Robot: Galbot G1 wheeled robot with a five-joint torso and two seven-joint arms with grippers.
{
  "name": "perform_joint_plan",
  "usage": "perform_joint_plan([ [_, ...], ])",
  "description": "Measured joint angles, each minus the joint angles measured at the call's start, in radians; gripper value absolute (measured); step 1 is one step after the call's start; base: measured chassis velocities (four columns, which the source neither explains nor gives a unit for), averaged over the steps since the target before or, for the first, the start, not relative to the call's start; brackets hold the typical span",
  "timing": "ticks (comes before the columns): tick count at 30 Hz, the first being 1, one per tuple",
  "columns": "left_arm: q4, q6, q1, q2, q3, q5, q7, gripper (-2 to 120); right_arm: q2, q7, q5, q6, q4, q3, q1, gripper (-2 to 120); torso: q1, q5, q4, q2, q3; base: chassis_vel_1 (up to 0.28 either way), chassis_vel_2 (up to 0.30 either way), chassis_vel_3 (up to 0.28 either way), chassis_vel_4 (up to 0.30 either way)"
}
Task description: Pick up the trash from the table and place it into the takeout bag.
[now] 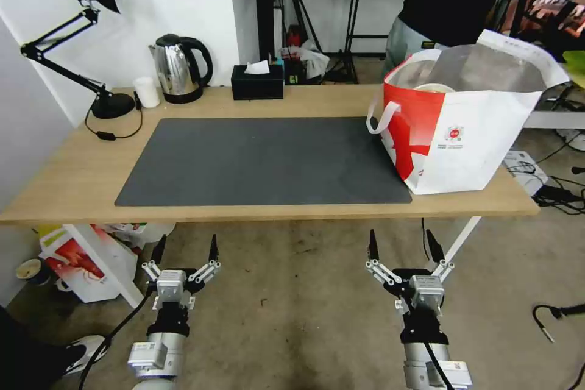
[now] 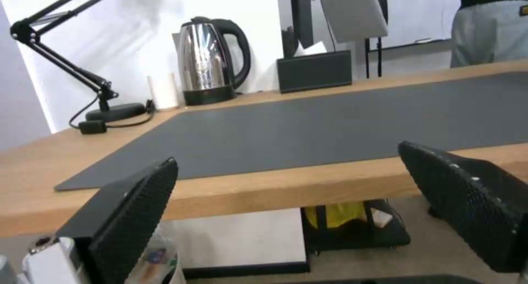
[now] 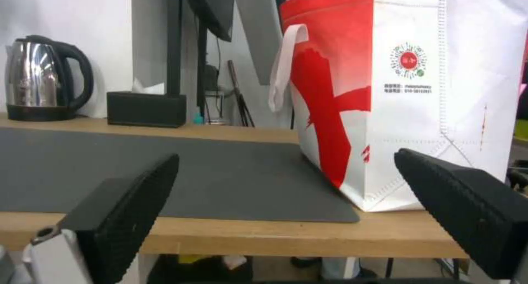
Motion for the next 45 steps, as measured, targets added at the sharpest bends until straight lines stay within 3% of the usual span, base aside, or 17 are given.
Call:
perform_joint_plan([
  [45,-0.005,-0.027,-0.009,-0.01,0.001,0.01,0.003,100,0.0,0.0,0.0,0.0,0.0,0.0,0.0,100,0.0,0.0,0.0,0.0,0.0,0.0,0.0,0.0,0.0],
])
